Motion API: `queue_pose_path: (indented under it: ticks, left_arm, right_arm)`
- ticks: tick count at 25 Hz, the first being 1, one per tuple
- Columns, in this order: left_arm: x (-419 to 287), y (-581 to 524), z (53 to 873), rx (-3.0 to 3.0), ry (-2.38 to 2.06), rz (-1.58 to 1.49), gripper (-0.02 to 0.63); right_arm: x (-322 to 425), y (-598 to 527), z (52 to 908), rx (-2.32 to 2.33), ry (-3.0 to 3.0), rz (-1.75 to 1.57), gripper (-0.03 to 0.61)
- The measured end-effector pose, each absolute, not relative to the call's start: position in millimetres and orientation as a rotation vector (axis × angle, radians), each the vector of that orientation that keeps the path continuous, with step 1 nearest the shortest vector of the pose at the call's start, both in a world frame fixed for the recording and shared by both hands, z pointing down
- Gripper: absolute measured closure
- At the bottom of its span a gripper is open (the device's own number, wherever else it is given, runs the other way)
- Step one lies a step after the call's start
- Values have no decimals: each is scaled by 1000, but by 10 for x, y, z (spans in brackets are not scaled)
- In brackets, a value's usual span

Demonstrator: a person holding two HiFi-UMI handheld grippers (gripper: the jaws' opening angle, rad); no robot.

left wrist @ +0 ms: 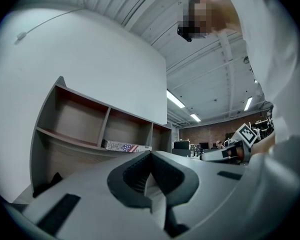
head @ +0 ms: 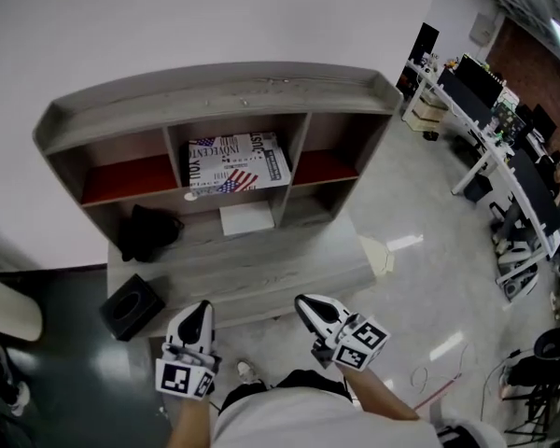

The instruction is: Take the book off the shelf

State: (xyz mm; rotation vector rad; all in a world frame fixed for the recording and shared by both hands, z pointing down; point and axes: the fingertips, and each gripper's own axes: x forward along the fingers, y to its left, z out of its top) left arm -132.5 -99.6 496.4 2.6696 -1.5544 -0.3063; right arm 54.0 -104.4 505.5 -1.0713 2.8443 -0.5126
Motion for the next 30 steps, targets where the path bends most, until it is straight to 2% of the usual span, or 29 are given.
queue_pose_path:
  ticks: [8,23,30]
  left_arm:
    - [-1048,-1271,4965,2691,-1525,-259,598]
    - [-708,-1497,4771,2650,-1686,-235,598]
    - [-804,-1531,4829,2592,-1724,-243,598]
  right_arm:
    - [798,-1429,5127,-1108,2789,-581,555]
    - [951,-2091,5062,-960,2917,-422,555]
    - [834,-2319,5012,-886,2869,-446,554]
